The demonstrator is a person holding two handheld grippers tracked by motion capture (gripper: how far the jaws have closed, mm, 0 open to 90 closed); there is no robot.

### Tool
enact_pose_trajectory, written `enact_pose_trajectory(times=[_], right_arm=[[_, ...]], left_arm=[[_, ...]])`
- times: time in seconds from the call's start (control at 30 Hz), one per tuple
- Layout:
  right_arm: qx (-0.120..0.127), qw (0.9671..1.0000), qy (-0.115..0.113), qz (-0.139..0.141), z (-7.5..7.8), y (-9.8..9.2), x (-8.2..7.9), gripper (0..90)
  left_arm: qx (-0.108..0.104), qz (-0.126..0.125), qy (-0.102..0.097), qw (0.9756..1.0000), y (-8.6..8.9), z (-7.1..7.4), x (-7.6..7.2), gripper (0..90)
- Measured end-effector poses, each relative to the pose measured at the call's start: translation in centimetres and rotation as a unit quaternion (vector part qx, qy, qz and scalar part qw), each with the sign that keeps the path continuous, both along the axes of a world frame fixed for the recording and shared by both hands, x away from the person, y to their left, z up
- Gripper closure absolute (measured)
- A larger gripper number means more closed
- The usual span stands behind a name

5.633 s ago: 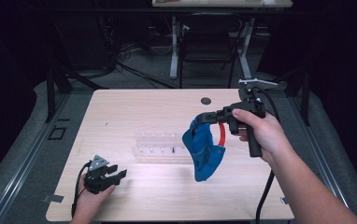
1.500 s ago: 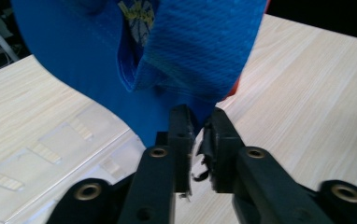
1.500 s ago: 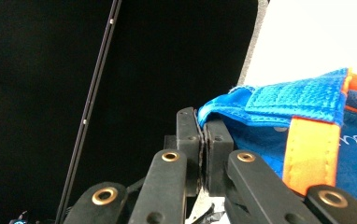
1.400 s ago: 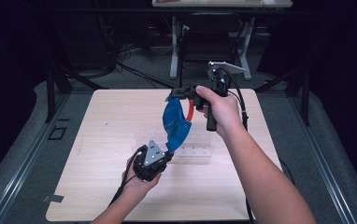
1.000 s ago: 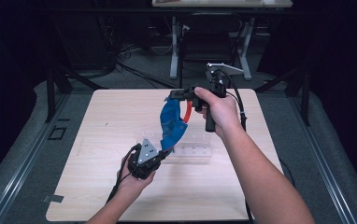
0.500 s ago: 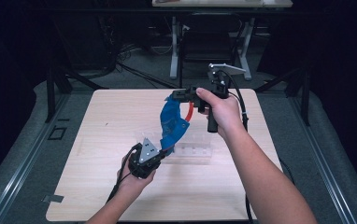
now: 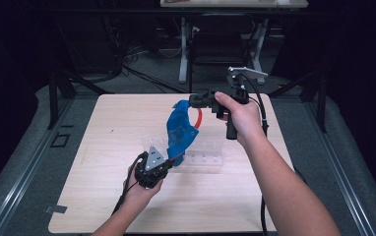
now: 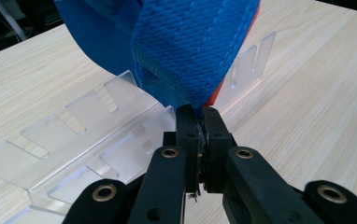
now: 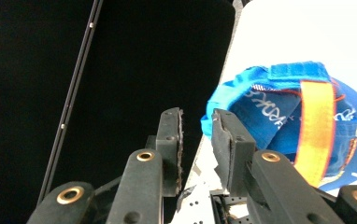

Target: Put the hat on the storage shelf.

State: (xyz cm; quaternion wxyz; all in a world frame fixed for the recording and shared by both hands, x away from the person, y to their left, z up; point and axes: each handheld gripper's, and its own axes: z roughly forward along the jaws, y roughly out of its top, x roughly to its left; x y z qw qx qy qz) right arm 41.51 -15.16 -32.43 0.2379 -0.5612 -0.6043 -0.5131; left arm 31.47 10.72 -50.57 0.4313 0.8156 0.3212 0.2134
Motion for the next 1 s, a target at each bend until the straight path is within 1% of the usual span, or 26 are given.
enact_pose_trajectory(times=[0.1, 0.23, 0.33, 0.43, 0.57, 0.67, 0.77, 0.87, 1.0], right_arm=[[-0.002, 1.0, 0.0, -0.004, 0.0, -0.2, 0.0, 72.3], [-0.007, 1.0, -0.004, -0.002, 0.1, -0.4, -0.2, 72.4], [-0.01, 0.9999, -0.005, -0.006, 0.1, -0.5, -0.3, 72.4], [-0.012, 0.9999, -0.006, -0.006, 0.2, -0.8, -0.4, 72.4], [-0.017, 0.9998, -0.01, -0.009, 0.2, -1.1, -0.4, 72.2], [-0.019, 0.9996, -0.014, -0.017, 0.2, -1.3, -0.5, 71.8], [-0.024, 0.9995, -0.012, -0.016, 0.0, -1.4, -0.5, 71.7], [-0.039, 0.999, -0.013, -0.015, -0.2, -1.6, -0.5, 71.7], [-0.047, 0.9986, -0.013, -0.02, -0.2, -2.0, -0.7, 71.7]], left_arm=[[-0.002, 0.001, 0.007, 1.0, 0.1, -0.1, 0.1, 88.4], [-0.004, 0.004, 0.008, 1.0, 0.2, -0.3, 0.1, 88.3], [-0.005, 0.005, 0.01, 0.9999, 0.3, -0.3, 0.1, 88.3], [-0.011, 0.007, 0.011, 0.9999, 0.4, -0.5, 0.0, 88.2], [-0.01, 0.007, 0.011, 0.9999, 0.5, -0.5, -0.1, 87.9], [-0.009, 0.007, 0.011, 0.9999, 0.5, -0.6, -0.1, 87.7], [-0.009, 0.009, 0.013, 0.9998, 0.6, -0.5, -0.1, 87.0], [-0.011, 0.011, 0.013, 0.9998, 0.6, -0.5, -0.2, 85.5], [-0.02, 0.009, 0.015, 0.9997, 0.9, -0.5, -0.5, 79.6]])
